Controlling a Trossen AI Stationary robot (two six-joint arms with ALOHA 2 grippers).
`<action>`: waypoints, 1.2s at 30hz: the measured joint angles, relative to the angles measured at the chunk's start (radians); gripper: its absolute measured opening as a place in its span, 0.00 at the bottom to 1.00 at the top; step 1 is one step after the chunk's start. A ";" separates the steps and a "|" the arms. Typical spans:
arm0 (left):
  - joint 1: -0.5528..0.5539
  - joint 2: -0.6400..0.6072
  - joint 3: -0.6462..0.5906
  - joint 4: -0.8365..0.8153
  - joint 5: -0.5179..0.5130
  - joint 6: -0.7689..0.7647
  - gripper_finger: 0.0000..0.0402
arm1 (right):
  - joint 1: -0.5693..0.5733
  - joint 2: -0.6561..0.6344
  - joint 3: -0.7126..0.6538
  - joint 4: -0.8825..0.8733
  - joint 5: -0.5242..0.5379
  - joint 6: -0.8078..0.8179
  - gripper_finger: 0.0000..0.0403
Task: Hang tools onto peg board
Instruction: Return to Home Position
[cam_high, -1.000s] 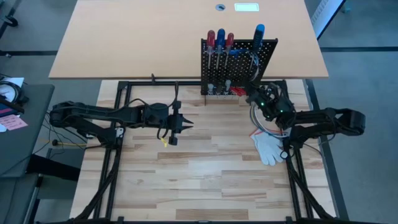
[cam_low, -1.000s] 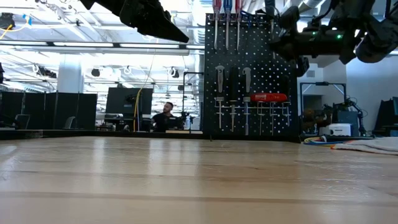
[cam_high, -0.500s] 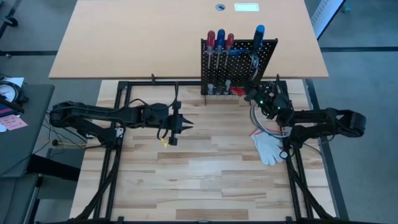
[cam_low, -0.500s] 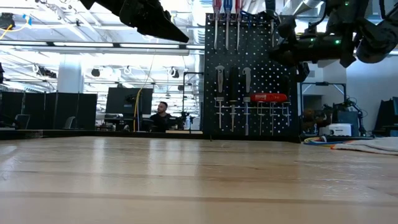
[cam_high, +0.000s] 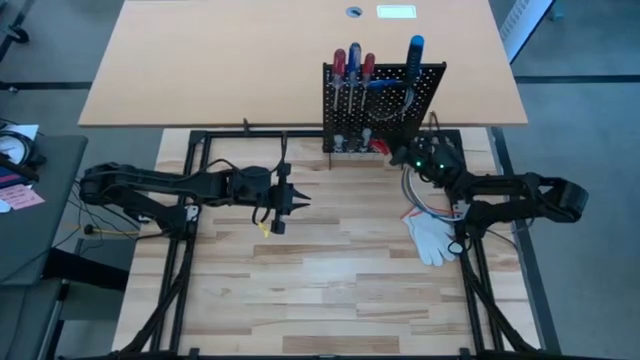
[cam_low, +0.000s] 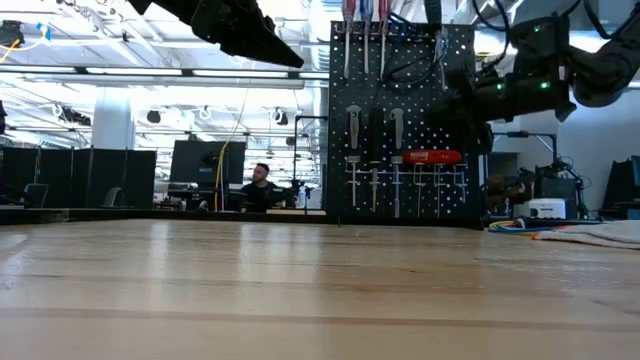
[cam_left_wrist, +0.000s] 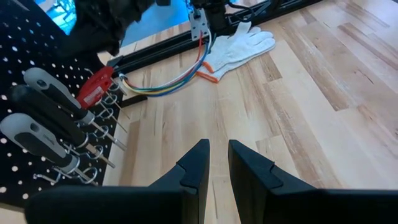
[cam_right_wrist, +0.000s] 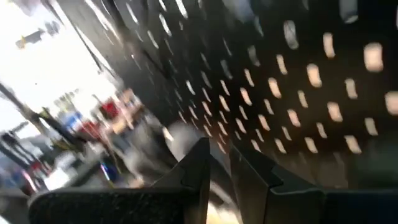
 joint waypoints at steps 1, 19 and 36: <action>-0.002 0.000 0.000 0.001 0.000 0.000 0.14 | 0.002 0.001 -0.001 -0.010 -0.004 -0.008 0.17; -0.008 0.000 0.000 0.009 0.048 -0.076 0.14 | 0.110 -0.233 0.001 -0.300 -0.253 -0.238 0.17; -0.024 -0.433 -0.129 0.027 -0.161 -0.263 0.01 | 0.177 -0.739 0.166 -0.967 -0.526 -0.635 0.02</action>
